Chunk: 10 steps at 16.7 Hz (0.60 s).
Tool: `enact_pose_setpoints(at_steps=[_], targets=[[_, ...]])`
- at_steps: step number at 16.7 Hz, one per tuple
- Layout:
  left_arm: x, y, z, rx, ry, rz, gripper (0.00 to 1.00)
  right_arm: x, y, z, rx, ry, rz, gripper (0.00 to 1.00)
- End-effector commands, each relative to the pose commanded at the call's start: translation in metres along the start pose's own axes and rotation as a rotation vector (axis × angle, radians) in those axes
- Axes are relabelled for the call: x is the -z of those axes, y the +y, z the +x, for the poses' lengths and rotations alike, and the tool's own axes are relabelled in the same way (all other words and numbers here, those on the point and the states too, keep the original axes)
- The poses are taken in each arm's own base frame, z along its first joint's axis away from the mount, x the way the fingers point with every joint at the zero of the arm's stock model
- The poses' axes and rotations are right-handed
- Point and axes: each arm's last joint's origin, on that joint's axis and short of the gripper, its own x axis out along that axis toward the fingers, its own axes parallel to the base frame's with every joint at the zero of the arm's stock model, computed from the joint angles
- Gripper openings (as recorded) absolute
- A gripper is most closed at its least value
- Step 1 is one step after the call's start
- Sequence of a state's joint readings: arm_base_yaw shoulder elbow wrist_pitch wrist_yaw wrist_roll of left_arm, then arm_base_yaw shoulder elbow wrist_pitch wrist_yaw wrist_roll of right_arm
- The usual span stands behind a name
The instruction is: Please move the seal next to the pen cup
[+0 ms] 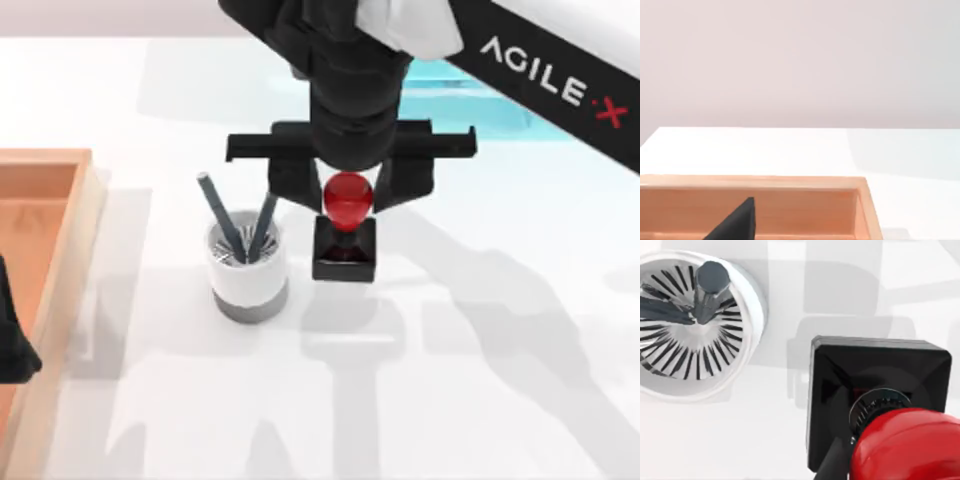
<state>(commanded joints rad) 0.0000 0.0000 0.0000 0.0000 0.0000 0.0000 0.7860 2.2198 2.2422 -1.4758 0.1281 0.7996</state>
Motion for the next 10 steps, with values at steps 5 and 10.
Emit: enact_pose_setpoints(at_steps=[5, 10], targets=[[0.0000, 0.0000, 0.0000, 0.000, 0.000, 0.000, 1.00, 0.0000, 0.0000, 0.0000, 0.000, 0.000, 0.000, 1.00], [0.0000, 0.0000, 0.0000, 0.000, 0.000, 0.000, 1.00, 0.0000, 0.0000, 0.0000, 0.000, 0.000, 0.000, 1.00]])
